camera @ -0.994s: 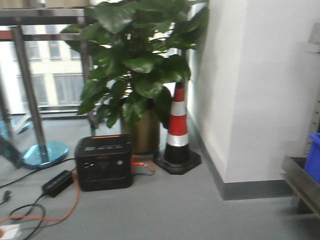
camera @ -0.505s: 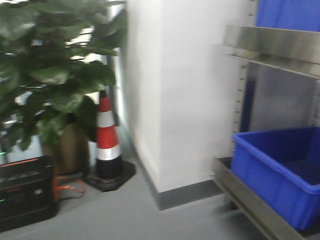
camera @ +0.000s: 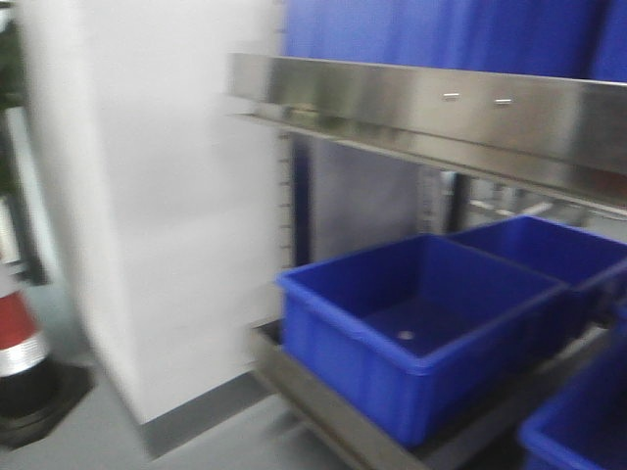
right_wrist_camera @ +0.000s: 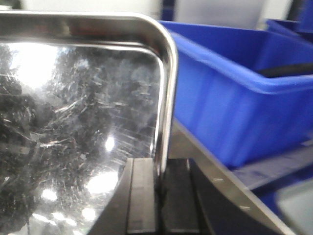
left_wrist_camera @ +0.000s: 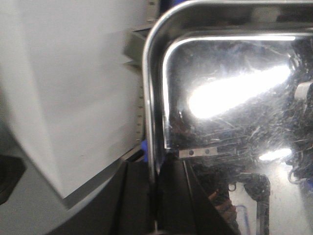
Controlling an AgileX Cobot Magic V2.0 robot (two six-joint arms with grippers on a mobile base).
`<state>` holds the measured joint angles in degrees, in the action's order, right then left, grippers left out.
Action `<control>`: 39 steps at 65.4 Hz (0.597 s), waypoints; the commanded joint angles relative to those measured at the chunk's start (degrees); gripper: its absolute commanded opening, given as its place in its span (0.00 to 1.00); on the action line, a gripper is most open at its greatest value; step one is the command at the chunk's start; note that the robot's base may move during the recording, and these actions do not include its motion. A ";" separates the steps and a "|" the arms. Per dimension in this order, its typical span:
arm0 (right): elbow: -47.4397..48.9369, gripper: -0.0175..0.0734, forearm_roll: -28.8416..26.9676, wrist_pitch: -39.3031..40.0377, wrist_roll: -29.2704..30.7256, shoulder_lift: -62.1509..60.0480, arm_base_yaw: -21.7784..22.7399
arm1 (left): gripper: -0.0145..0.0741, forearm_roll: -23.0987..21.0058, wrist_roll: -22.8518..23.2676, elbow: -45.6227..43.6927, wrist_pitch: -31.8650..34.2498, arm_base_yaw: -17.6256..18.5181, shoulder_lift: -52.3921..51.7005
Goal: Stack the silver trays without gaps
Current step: 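Turn the base toward the blue-bin rack holding the silver tray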
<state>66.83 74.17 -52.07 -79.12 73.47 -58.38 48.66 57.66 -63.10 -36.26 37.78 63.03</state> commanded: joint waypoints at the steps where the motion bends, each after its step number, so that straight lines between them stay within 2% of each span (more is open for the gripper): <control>1: 0.43 0.11 3.10 1.48 0.61 -0.54 0.00 | 0.15 1.15 -0.12 -0.44 1.30 0.16 -0.47; 17: 0.43 0.11 3.10 1.86 0.61 -0.54 0.00 | 0.15 1.15 -0.12 -0.44 1.30 0.16 -0.47; 39: 0.43 0.11 3.10 7.06 0.61 -0.54 0.00 | 0.15 1.15 -0.12 -0.44 1.30 0.16 -0.47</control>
<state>66.83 74.17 -49.90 -79.21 73.47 -58.24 48.78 57.66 -63.10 -37.29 37.78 63.03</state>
